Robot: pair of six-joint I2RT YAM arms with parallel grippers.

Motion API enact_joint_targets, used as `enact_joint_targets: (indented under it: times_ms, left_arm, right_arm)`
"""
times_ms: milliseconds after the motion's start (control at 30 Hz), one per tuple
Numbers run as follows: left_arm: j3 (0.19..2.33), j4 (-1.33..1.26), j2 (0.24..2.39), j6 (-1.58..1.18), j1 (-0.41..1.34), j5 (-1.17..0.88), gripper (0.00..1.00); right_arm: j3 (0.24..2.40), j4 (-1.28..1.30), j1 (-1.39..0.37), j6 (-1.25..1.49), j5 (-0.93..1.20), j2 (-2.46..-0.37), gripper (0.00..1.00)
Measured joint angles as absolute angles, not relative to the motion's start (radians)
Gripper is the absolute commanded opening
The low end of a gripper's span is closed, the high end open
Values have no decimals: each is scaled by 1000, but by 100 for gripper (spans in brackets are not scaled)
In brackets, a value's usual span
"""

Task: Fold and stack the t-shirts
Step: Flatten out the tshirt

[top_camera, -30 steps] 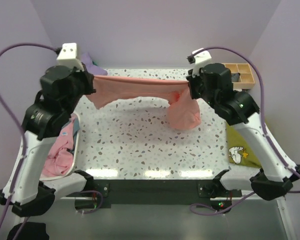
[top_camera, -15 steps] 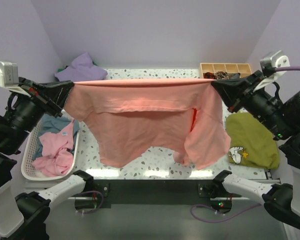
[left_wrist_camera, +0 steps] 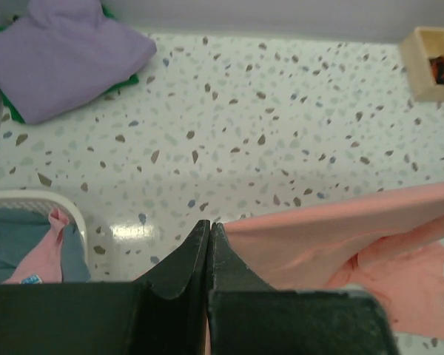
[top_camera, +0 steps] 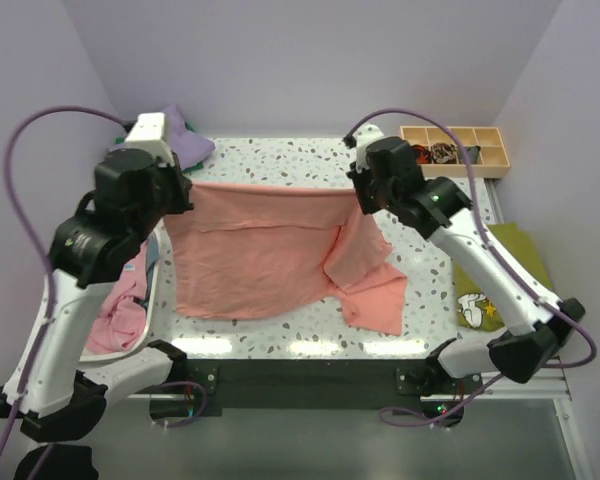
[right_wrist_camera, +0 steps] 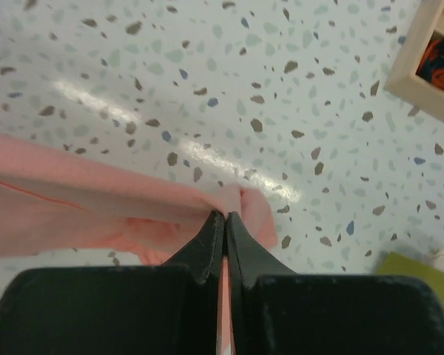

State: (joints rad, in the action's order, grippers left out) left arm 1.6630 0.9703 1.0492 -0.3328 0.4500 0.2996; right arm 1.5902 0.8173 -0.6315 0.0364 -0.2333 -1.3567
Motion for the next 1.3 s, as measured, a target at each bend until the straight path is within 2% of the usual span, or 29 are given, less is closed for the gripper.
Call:
enact_joint_targets:
  times_ms: [33, 67, 100, 133, 167, 200, 233, 267, 300, 400, 600, 833, 933, 1100, 1200, 1300]
  left_arm:
    - [1600, 948, 1062, -337, 450, 309, 0]
    - [1536, 921, 1077, -341, 450, 320, 0]
    - [1471, 892, 1091, -349, 449, 331, 0]
    - [1414, 872, 1109, -354, 449, 346, 0]
    - [1372, 854, 1126, -357, 449, 362, 1]
    - [1323, 826, 1142, -360, 449, 384, 15]
    - [1279, 803, 1159, -365, 447, 412, 25]
    - [1256, 789, 1171, -366, 447, 432, 41]
    - [1234, 770, 1182, -374, 446, 456, 63]
    - [1208, 723, 1189, -392, 445, 530, 73]
    - [1163, 615, 1102, -406, 445, 580, 74]
    - [986, 489, 1074, -455, 445, 439, 69]
    - [886, 446, 1127, -493, 445, 389, 69]
    - [789, 402, 1179, -550, 445, 377, 68]
    - [759, 373, 1181, -576, 445, 389, 68]
    - [741, 351, 1182, -594, 445, 406, 68]
  right_arm:
    - [1560, 807, -629, 35, -255, -1385, 9]
    - [1531, 791, -626, 34, -279, -1416, 34]
    - [1510, 777, -621, 32, -301, -1449, 51]
    - [1498, 765, -616, 34, -329, -1482, 57]
    - [1496, 754, -612, 36, -353, -1507, 83]
    - [1496, 738, -608, 27, -379, -1536, 97]
    - [1496, 716, -605, 20, -406, -1559, 99]
    - [1496, 703, -603, 25, -425, -1567, 99]
    - [1496, 694, -601, 23, -440, -1572, 99]
    - [1489, 654, -601, 32, -492, -1551, 99]
    - [1341, 633, -601, 133, -483, -1389, 99]
    - [1001, 541, -595, 305, -309, -1340, 99]
    - [918, 490, -595, 369, -227, -1388, 94]
    - [914, 380, -595, 430, -147, -1469, 88]
    - [923, 315, -594, 456, -110, -1522, 81]
    - [942, 276, -592, 475, -85, -1577, 69]
